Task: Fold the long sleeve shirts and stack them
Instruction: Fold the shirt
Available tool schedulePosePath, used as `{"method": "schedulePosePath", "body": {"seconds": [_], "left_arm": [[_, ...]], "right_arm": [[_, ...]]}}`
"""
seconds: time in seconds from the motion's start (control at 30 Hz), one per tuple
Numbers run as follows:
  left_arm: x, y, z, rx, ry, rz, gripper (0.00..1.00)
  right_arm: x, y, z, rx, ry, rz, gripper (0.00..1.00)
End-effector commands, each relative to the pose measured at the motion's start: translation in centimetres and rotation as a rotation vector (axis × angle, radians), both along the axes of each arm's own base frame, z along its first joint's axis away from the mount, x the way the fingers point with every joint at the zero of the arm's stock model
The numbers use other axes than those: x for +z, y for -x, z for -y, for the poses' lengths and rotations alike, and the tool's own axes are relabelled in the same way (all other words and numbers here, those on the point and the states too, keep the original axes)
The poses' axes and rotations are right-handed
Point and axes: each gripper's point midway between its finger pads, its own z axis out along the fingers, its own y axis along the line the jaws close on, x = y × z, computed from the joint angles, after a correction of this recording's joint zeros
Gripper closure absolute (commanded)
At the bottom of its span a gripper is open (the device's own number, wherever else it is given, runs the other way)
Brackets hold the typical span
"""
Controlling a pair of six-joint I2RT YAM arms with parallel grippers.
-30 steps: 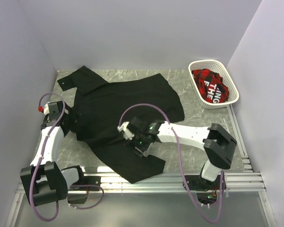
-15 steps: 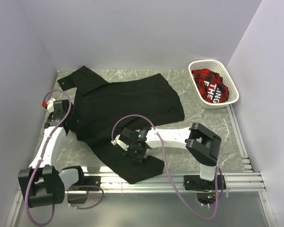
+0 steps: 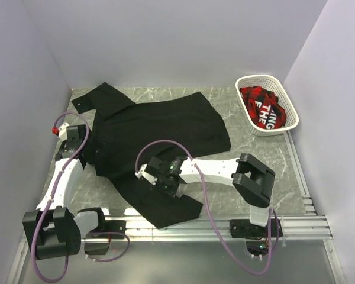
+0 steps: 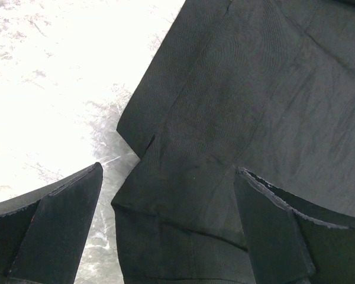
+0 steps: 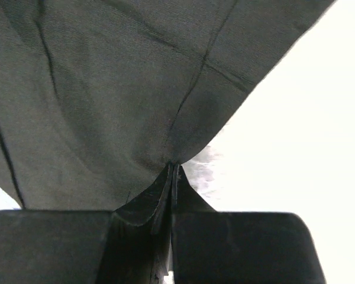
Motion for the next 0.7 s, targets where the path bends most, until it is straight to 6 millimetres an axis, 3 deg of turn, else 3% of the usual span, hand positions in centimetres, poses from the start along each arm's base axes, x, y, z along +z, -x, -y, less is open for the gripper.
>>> {"method": "schedulePosePath", "body": {"seconds": [0.0, 0.17, 0.23, 0.27, 0.33, 0.37, 0.43, 0.47, 0.53, 0.57, 0.6, 0.63, 0.67], "left_arm": [[1.6, -0.8, -0.1, -0.004, -0.014, 0.061, 0.01], [1.7, -0.7, -0.1, 0.000, -0.013, 0.067, 0.01], [1.8, -0.7, -0.1, 0.001, -0.013, 0.069, 0.01], [1.9, -0.7, -0.1, 0.001, -0.013, 0.073, 0.01], [1.8, -0.7, -0.1, 0.001, -0.011, 0.071, 0.01], [1.9, -0.8, 0.0, -0.003, -0.011, 0.075, 0.01], [1.8, -0.7, 0.0, 0.000, -0.010, 0.074, 0.01], [1.8, -0.7, 0.0, -0.003, -0.008, 0.074, 0.01], [1.7, -0.6, 0.1, -0.005, -0.005, 0.073, 0.01], [1.8, -0.7, 0.2, -0.008, -0.003, 0.075, 0.01], [1.6, -0.6, 0.2, -0.011, 0.001, 0.071, 0.01], [1.6, -0.7, 0.3, -0.014, 0.003, 0.072, 0.01], [1.6, -0.7, 0.4, -0.017, 0.007, 0.073, 0.01]], "right_arm": [[5.0, -3.5, -2.1, -0.053, -0.128, 0.120, 1.00], [9.9, -9.0, -3.2, -0.180, -0.240, 0.219, 1.00], [11.6, -11.8, -2.9, -0.259, -0.287, 0.246, 1.00], [13.3, -13.1, -3.5, -0.280, -0.333, 0.265, 1.00], [14.5, -16.0, -3.2, -0.357, -0.368, 0.294, 1.00], [16.6, -17.7, -3.7, -0.386, -0.421, 0.330, 1.00], [17.2, -20.5, -3.7, -0.452, -0.451, 0.357, 1.00], [19.2, -22.0, -4.1, -0.498, -0.506, 0.380, 1.00], [19.2, -24.4, -4.5, -0.576, -0.537, 0.377, 1.00], [21.1, -26.5, -4.3, -0.627, -0.588, 0.411, 1.00], [21.4, -27.5, -4.3, -0.654, -0.606, 0.413, 1.00], [20.6, -28.5, -4.7, -0.687, -0.612, 0.395, 1.00], [22.1, -29.9, -4.7, -0.713, -0.657, 0.413, 1.00]]}}
